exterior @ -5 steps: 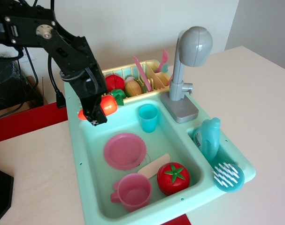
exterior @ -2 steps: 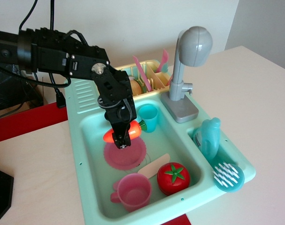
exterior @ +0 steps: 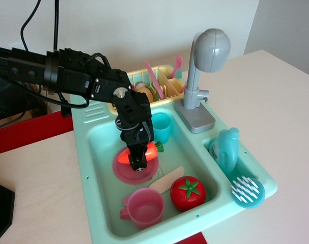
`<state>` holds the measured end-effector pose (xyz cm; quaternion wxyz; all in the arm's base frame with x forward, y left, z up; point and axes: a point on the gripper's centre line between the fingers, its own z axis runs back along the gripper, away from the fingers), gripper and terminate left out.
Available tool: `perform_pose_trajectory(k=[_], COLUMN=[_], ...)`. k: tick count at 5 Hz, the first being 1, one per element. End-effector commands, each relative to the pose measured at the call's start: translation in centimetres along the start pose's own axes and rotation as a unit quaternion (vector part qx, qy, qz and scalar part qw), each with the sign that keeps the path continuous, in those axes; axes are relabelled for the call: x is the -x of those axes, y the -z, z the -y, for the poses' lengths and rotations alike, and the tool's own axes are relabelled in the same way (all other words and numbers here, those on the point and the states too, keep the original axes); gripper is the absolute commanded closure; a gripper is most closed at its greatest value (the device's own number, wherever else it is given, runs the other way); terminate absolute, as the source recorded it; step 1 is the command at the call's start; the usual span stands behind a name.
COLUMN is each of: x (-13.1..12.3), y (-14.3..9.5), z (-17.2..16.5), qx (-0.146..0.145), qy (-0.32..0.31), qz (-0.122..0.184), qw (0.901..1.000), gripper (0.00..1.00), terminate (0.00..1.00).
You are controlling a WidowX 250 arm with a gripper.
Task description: Put carrot on plate
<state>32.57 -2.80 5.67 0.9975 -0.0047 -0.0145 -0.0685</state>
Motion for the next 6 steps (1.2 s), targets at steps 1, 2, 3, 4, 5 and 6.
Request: perform_pose_trajectory(k=[1,2,3,4,5,6], x=[-0.6,0.2,1.9,2.8,3.4,4.5], y=[-0.4,-2.7,-5.4,-8.0,-10.5,-12.4], z=[0.9,0.9,0.8,0.6,-0.1,-1.3], qx=[0.003,-0.014,0.014,0.007,0.0,-0.018], qy=[0.016,0.005,-0.031,-0.033,-0.037,-0.044], qz=[0.011,0.028,0.035,0.05,0.068,0.081], qw=[0.9998,0.9995,0.9988,0.9982,0.997,0.9956], gripper=[0.0,0.0,0.0,0.0,0.0,0.0], terminate=[0.0,0.0,0.0,0.0,0.0,1.0])
